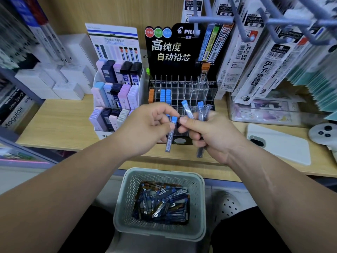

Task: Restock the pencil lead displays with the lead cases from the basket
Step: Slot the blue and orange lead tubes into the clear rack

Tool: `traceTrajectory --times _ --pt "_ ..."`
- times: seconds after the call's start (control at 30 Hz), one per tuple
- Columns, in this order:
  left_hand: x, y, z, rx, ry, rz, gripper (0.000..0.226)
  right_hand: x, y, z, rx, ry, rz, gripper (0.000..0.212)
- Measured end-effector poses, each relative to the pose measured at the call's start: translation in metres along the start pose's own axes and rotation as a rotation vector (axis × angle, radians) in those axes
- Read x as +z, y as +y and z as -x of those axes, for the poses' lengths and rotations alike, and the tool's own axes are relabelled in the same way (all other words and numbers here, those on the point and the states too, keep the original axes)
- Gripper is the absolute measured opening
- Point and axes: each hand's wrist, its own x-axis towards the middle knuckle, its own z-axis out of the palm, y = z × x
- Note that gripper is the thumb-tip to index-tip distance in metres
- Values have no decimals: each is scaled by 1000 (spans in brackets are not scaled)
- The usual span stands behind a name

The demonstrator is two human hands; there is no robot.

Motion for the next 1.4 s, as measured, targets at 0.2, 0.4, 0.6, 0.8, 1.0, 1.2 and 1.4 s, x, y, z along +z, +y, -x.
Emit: traceTrajectory --times 0.2,0.4,0.6,0.8,1.0,1.2,1.4 --pt "-14 -11 2 -4 54 -103 17 -12 -7 -3 1 99 -52 13" --pt "-10 -16 3 155 182 -261 16 -15 -3 -2 2 88 -14 9" --pt "-9 -16 -1 262 286 -352 4 -19 -3 -2 4 102 -12 7" --pt "-3 -18 -3 368 246 -560 3 -22 -2 0 8 100 -13 15" --pt "2 -26 -9 407 247 -640 10 -21 -2 3 52 64 18 21" --pt "7 -29 -13 344 246 -691 14 -22 -2 4 67 46 47 15" --pt "5 -12 -10 213 229 -590 29 -18 -5 8 50 -33 113 14"
